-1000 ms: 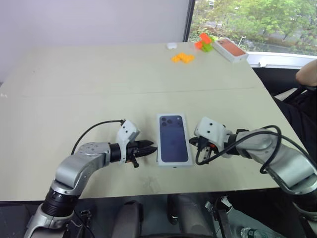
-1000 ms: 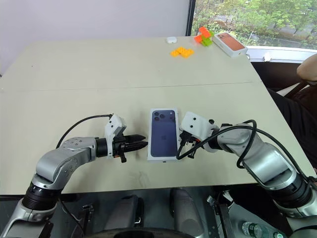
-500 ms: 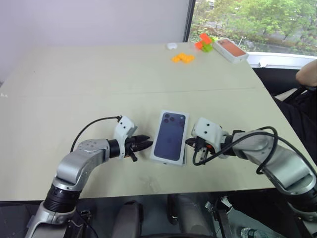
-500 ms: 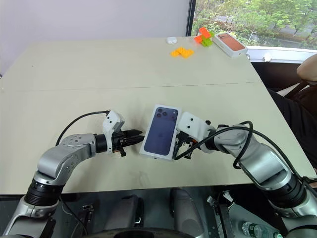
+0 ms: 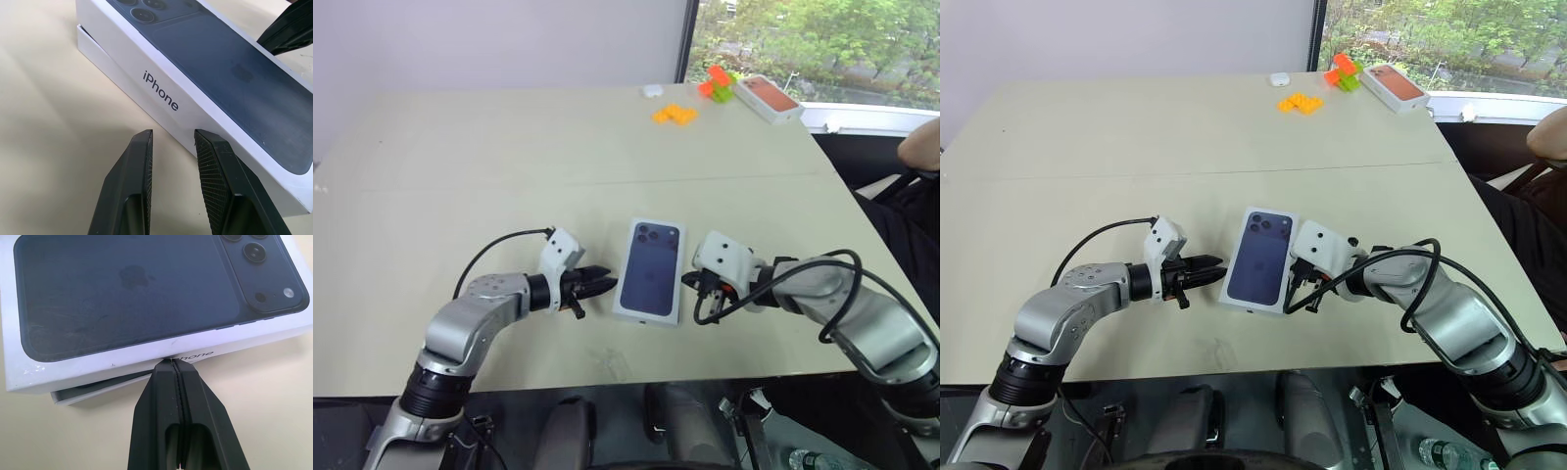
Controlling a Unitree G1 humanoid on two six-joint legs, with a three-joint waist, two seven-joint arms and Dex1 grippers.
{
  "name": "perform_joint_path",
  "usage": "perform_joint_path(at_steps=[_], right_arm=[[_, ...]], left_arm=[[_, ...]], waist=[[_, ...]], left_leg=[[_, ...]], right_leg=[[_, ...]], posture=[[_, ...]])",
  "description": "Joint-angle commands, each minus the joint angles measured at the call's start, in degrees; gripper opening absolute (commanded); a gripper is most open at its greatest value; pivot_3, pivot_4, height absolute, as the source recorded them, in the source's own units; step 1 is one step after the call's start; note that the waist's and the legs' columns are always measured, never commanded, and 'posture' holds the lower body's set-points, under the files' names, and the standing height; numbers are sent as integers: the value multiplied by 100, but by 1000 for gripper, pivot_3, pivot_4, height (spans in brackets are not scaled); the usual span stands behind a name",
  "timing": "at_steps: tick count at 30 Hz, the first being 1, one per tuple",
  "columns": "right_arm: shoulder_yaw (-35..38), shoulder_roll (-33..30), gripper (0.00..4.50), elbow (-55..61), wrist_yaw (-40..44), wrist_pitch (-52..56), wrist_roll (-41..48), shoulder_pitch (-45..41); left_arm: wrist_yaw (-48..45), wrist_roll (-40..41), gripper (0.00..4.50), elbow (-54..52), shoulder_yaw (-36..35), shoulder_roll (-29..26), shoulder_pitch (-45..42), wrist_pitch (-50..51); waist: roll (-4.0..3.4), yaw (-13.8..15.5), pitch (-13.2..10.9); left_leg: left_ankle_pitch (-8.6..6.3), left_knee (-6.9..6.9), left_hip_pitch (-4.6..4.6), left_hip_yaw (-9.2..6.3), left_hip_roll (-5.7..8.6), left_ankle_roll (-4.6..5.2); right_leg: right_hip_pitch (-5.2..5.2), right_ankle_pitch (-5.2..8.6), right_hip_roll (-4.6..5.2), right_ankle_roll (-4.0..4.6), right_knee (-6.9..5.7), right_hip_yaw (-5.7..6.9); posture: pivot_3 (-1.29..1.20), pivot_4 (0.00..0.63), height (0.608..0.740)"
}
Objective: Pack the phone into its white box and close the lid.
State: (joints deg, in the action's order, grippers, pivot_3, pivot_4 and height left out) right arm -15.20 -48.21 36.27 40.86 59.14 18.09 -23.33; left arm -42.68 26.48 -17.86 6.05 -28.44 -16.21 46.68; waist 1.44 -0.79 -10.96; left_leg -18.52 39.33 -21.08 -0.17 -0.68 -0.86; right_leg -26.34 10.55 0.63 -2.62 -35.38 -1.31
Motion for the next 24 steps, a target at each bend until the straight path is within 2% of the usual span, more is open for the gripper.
perform_joint_path(at_steps=[1, 24], right_arm=[[21, 88, 0, 152, 17, -146, 26, -93], [35, 114, 0, 113, 34, -153, -52, -47]], left_arm=[[-131, 127, 1451, -229, 135, 65, -82, -121], [-157, 116, 1451, -219, 155, 53, -87, -123]], waist=[[0, 0, 0], [0, 0, 0]], left_leg=[[0, 0, 0, 0, 0, 0], [0, 0, 1, 0, 0, 0]], right_leg=[[0, 0, 0, 0, 0, 0], [0, 0, 0, 0, -1, 0]], posture=[[0, 150, 740], [0, 150, 740]])
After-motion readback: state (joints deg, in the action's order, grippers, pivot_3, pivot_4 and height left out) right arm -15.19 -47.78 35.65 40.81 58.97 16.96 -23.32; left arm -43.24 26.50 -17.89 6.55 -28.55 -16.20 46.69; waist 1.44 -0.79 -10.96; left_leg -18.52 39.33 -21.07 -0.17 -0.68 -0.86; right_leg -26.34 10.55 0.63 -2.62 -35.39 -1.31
